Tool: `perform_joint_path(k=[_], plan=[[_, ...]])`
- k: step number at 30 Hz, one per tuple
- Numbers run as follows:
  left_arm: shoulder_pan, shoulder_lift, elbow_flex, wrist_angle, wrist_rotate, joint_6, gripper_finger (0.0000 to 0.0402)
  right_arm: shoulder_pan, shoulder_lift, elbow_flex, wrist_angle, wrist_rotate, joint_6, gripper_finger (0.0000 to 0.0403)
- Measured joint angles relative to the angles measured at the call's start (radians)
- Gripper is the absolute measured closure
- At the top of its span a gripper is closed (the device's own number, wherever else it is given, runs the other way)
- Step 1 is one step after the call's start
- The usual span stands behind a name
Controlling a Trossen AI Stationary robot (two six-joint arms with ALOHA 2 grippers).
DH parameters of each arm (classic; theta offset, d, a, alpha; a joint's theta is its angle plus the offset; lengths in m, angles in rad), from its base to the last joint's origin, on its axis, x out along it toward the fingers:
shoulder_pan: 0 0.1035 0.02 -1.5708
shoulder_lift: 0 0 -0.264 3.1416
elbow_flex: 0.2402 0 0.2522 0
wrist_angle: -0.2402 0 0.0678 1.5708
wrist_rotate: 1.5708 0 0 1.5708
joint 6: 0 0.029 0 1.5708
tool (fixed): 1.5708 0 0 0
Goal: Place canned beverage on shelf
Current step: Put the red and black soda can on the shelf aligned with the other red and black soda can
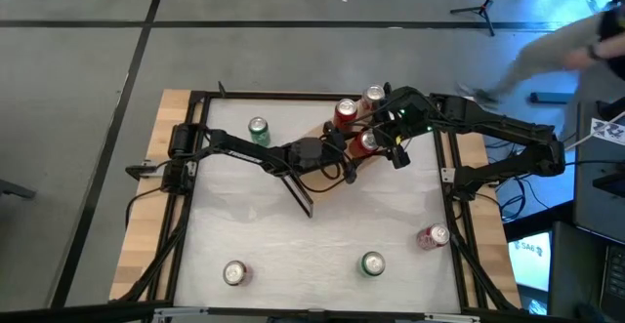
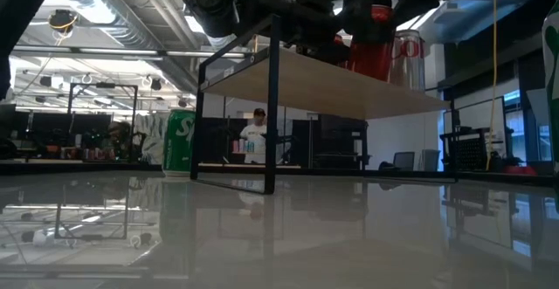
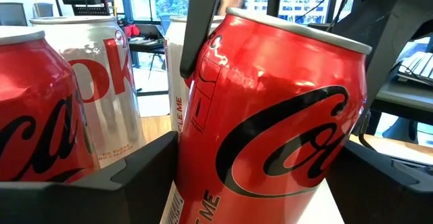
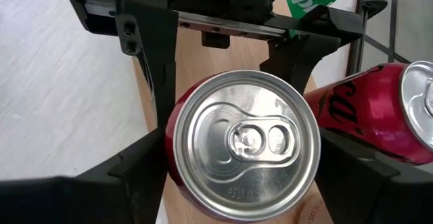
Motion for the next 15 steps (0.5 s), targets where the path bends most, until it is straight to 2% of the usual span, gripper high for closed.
perform_joint_path(k=[4, 10, 15], plan=[[0.0, 0.0, 0.0, 0.0, 0.0, -0.013, 0.0088, 0.0, 0.0, 0.0, 0.0, 0.015, 0.001, 0.0081], [0.002, 0.0, 0.0, 0.0, -0.005, -0.037, 0.0088, 0.0, 0.0, 0.0, 0.007, 0.047, 0.0, 0.0016], [0.001, 0.0, 0.0, 0.0, -0.006, -0.042, 0.0088, 0.0, 0.0, 0.001, 0.013, 0.049, -0.006, 0.0013]])
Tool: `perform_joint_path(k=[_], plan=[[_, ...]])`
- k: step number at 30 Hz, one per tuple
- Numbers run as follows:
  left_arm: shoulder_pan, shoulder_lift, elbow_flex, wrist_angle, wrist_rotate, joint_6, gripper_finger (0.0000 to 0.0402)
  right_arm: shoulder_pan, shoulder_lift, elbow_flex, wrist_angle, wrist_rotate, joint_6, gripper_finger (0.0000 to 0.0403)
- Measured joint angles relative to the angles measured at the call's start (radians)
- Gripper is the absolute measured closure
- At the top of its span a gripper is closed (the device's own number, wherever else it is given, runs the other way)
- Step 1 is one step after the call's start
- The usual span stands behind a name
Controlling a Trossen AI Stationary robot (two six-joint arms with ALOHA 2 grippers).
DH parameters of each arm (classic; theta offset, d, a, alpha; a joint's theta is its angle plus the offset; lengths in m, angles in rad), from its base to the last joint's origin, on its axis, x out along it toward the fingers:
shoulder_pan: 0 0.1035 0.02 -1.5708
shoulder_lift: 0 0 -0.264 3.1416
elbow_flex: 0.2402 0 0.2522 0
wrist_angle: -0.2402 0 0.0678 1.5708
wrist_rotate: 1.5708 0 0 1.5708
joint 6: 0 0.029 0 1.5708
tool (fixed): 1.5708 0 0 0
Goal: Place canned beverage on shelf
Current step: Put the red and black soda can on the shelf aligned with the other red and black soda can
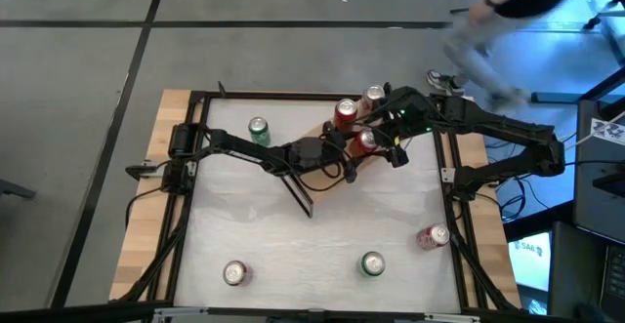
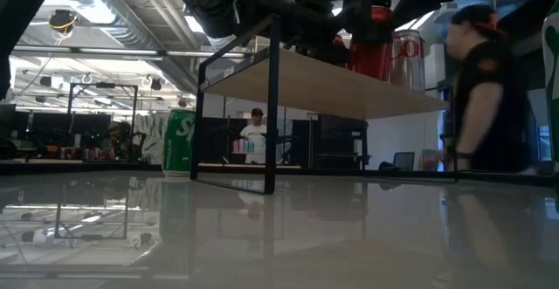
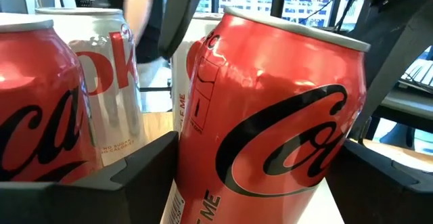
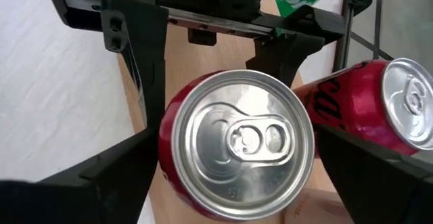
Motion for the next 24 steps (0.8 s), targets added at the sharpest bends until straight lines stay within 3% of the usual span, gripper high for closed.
perform_joint_path(k=[13, 24], plan=[[0.017, 0.0, 0.0, 0.0, 0.003, -0.064, 0.0087, 0.0, -0.02, 0.147, -0.027, 0.023, -0.003, 0.0024], [0.025, 0.0, -0.001, -0.001, -0.043, -0.143, 0.0087, -0.001, -0.027, 0.16, -0.034, 0.039, -0.03, 0.0024]])
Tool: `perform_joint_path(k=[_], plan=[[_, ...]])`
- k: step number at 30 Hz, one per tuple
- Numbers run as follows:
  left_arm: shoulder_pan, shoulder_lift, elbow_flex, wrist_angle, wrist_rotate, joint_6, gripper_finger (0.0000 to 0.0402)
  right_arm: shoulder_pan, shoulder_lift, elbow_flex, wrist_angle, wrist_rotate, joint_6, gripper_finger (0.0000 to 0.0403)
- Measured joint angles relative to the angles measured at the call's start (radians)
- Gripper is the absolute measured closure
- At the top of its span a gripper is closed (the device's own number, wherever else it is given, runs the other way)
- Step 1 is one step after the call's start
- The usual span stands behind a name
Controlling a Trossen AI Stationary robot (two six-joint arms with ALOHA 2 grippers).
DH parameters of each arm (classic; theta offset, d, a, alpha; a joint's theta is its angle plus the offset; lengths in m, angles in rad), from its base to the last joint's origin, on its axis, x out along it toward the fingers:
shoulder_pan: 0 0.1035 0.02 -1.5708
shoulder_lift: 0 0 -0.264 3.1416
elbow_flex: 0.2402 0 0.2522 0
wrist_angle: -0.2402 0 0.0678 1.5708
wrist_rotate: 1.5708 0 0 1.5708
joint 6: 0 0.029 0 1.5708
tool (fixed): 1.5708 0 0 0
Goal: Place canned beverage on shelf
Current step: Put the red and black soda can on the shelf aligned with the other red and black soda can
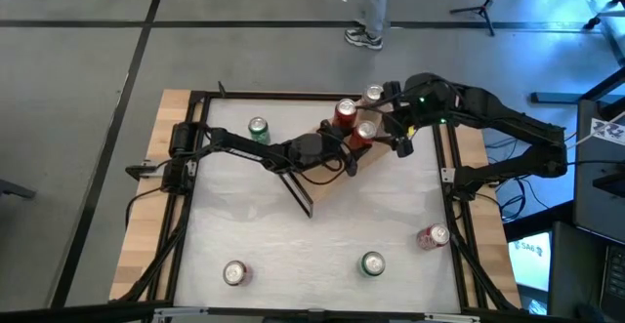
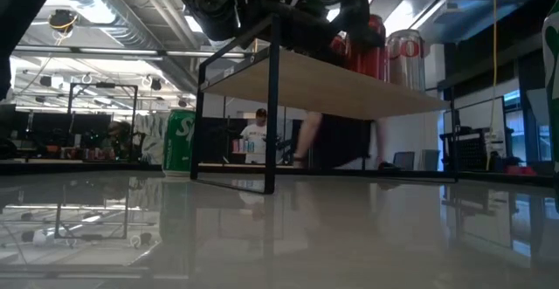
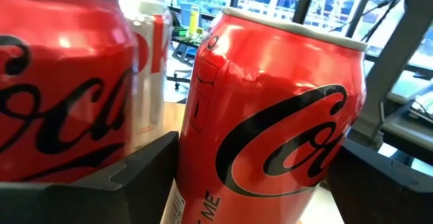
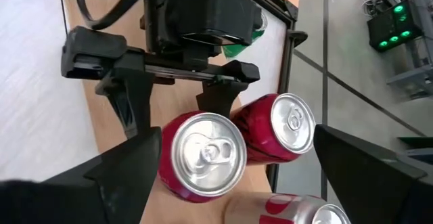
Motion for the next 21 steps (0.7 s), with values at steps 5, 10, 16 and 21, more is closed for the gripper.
perform_joint_path(k=[5, 10, 16, 21], plan=[[0.001, 0.0, 0.0, -0.001, 0.0, 0.0, 0.0087, 0.0, 0.0, 0.0, 0.0, 0.0, -0.001, 0.0024], [0.001, 0.0, 0.0, -0.001, 0.0, 0.0, 0.0087, 0.001, 0.0, 0.0, -0.012, -0.001, -0.001, 0.0024], [0.001, 0.0, 0.0, 0.0, 0.0, 0.0, 0.0087, 0.001, 0.0, 0.0, -0.015, -0.001, 0.0, 0.0024], [0.001, 0.0, 0.0, 0.0, 0.0, 0.0, 0.0087, 0.001, 0.0, 0.0, -0.015, -0.001, 0.001, 0.0024]])
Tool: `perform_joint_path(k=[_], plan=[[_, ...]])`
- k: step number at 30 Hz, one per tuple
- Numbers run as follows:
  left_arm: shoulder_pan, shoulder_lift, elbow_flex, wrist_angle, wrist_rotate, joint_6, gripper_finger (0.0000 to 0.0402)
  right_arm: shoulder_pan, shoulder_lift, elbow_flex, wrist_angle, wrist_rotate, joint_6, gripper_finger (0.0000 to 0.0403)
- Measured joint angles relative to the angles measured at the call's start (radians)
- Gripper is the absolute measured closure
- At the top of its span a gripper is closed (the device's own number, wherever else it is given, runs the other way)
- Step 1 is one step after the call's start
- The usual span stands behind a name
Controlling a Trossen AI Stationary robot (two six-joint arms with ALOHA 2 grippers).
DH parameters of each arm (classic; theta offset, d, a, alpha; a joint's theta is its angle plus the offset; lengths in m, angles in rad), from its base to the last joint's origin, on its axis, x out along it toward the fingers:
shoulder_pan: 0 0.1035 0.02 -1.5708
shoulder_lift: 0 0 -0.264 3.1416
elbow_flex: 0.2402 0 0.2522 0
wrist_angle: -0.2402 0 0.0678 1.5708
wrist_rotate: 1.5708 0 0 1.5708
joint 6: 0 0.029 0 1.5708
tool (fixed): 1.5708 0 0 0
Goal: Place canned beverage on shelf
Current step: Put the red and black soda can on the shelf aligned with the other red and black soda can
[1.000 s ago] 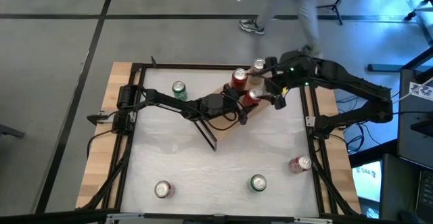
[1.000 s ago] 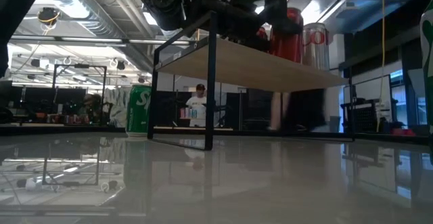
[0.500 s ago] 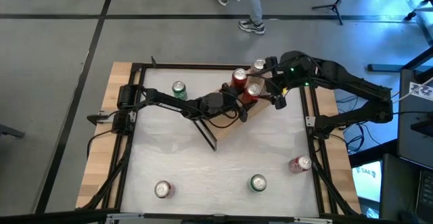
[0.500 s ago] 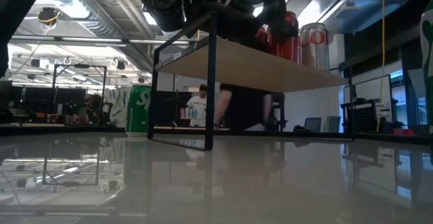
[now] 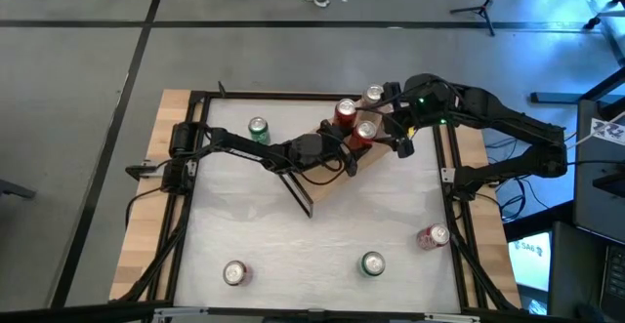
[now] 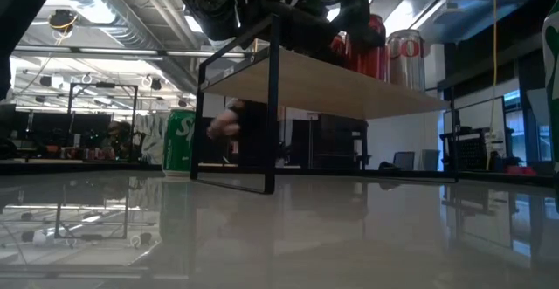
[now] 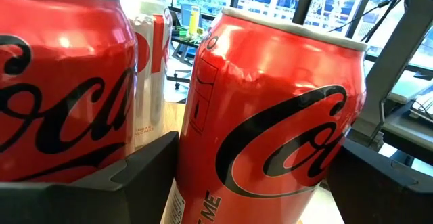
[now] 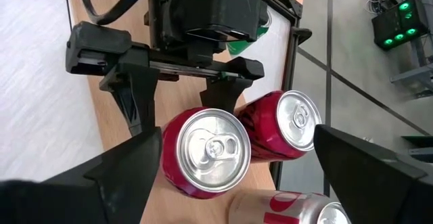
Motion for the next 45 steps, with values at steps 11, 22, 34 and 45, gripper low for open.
perform_joint_path(k=[11, 22, 34, 45], plan=[[0.0, 0.0, 0.0, 0.001, 0.054, 0.0, 0.0087, 0.0, 0.0, 0.0, 0.0, 0.0, 0.001, 0.0024], [0.0, 0.0, 0.0, 0.007, 0.053, 0.001, 0.0046, 0.0, 0.001, 0.0, 0.0, 0.0, 0.001, 0.0024], [0.001, 0.0, 0.0, 0.005, 0.097, 0.006, 0.0029, 0.0, -0.005, -0.001, -0.013, 0.0, 0.001, 0.0024], [0.0, 0.0, 0.0, 0.003, 0.106, 0.087, 0.0029, 0.0, -0.073, -0.001, -0.03, 0.009, 0.001, 0.0024]])
